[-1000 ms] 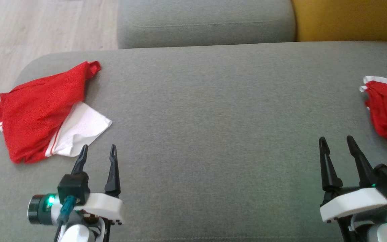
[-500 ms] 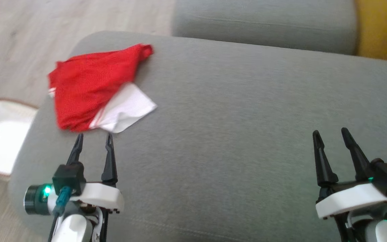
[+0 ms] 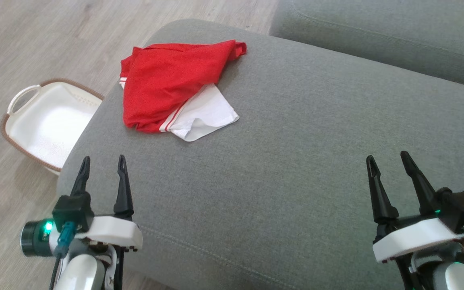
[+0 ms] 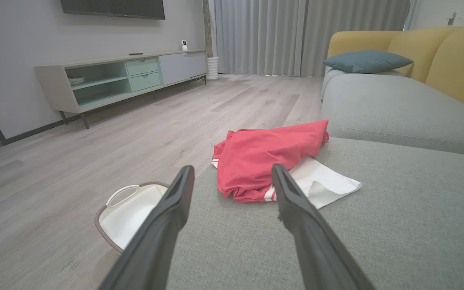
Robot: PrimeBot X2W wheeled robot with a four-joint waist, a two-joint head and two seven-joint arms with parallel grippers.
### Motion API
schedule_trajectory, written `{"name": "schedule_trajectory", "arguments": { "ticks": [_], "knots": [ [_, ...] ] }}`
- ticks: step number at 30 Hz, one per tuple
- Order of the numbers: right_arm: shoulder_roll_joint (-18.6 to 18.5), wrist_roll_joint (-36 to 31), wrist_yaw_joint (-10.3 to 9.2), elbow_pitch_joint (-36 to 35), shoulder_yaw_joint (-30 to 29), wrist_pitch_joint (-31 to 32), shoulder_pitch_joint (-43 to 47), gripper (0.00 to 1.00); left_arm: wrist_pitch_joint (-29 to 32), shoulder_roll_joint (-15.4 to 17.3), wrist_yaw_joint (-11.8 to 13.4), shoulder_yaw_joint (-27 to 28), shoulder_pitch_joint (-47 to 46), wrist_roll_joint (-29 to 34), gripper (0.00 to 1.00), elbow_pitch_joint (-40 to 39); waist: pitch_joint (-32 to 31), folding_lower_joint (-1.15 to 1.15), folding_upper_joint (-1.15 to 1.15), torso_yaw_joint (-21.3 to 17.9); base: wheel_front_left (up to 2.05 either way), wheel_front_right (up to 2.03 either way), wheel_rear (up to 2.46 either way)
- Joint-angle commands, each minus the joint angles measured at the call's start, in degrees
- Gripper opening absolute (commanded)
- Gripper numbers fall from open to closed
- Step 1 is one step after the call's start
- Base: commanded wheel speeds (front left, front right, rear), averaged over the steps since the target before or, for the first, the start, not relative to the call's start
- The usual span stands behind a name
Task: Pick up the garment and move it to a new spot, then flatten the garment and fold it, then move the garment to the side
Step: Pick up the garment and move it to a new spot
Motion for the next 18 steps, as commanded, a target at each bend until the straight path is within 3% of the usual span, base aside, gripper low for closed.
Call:
{"name": "schedule_trajectory", "arguments": {
  "ticks": [1, 9, 18],
  "knots": [
    [-0.29, -0.48, 0.37, -2.60, 1.33, 0.07, -2.57, 1.00, -0.69, 0.53, -0.07, 2.41, -2.94, 0.26, 1.00, -2.09, 0.37, 0.00, 0.00, 0.51, 0.00, 0.00, 0.00],
    [-0.33, -1.37, 0.37, -3.82, 1.87, 1.00, -3.98, 1.00, -0.69, -0.57, -0.19, 4.24, -4.02, 1.11, 1.00, -3.72, 3.77, 0.00, 0.00, -0.21, 0.00, 0.00, 0.00],
    [-3.43, -1.97, 0.37, -7.95, 2.24, 4.04, -8.50, 1.00, -0.69, -2.87, -2.32, 6.63, -13.66, 1.84, 1.00, -1.06, 15.49, 0.00, 0.00, -5.06, 0.00, 0.00, 0.00]
  ]
}}
